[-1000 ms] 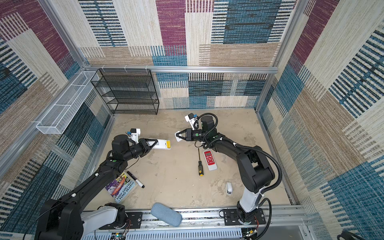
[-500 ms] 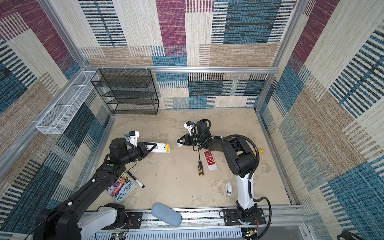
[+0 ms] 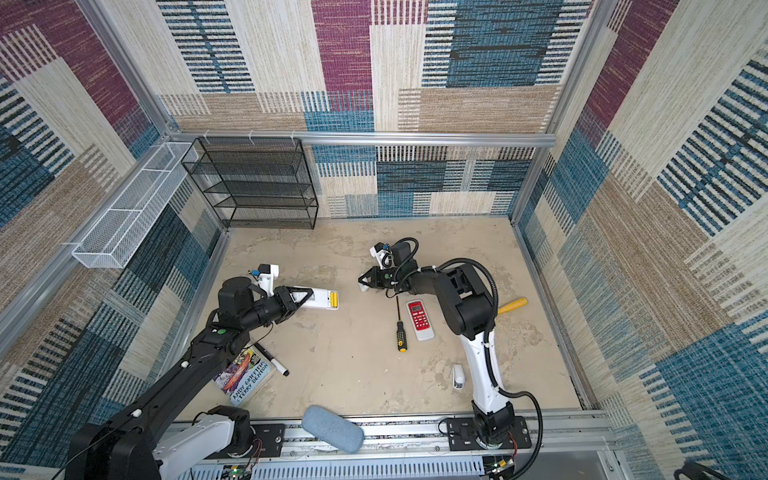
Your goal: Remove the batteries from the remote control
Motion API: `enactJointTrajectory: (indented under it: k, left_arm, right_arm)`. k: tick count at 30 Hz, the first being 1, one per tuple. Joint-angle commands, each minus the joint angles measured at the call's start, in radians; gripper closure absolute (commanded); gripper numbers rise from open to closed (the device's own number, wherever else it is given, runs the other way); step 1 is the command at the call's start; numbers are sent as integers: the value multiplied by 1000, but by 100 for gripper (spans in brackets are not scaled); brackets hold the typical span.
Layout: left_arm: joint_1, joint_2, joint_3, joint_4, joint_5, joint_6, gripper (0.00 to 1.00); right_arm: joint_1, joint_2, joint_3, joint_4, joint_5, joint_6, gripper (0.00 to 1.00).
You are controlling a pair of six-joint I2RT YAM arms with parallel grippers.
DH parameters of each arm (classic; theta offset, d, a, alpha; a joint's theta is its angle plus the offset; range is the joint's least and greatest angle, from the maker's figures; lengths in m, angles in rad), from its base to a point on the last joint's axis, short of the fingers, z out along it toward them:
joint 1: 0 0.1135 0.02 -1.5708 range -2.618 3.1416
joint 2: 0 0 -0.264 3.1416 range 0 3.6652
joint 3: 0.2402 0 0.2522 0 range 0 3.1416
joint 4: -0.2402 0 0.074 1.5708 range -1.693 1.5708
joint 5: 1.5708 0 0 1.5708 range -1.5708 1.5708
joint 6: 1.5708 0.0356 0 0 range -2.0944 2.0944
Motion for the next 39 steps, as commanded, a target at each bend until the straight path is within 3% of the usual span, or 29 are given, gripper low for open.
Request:
enactJointTrajectory:
  k: [1,10,15,21,28,35,39]
  left_arm:
    - [3,0,0,14,5,26,100]
    - [3,2,-2,18,6,25,100]
    - [4,3,-2,17,6,25,100]
    - [5,2,-2,21,9,30,100]
    - [5,24,28,-14,71,87,100]
    - [5,31,64,-57,153,185,100]
    - [5,12,81,-99,180,237,100]
  right_arm:
    - [-3,20,10,-43,50,-26,85]
    - [-14,26,9,-54,64,-41,71]
    - [-19,0,8,-81,103,-75,51]
    - [-21,-52,2,-142,233,-124,28]
    - [-20,-195,-89,-114,280,-246,26]
    - [-14,-415,-226,-74,125,-478,19]
    - [10,-529,-296,-51,92,-575,19]
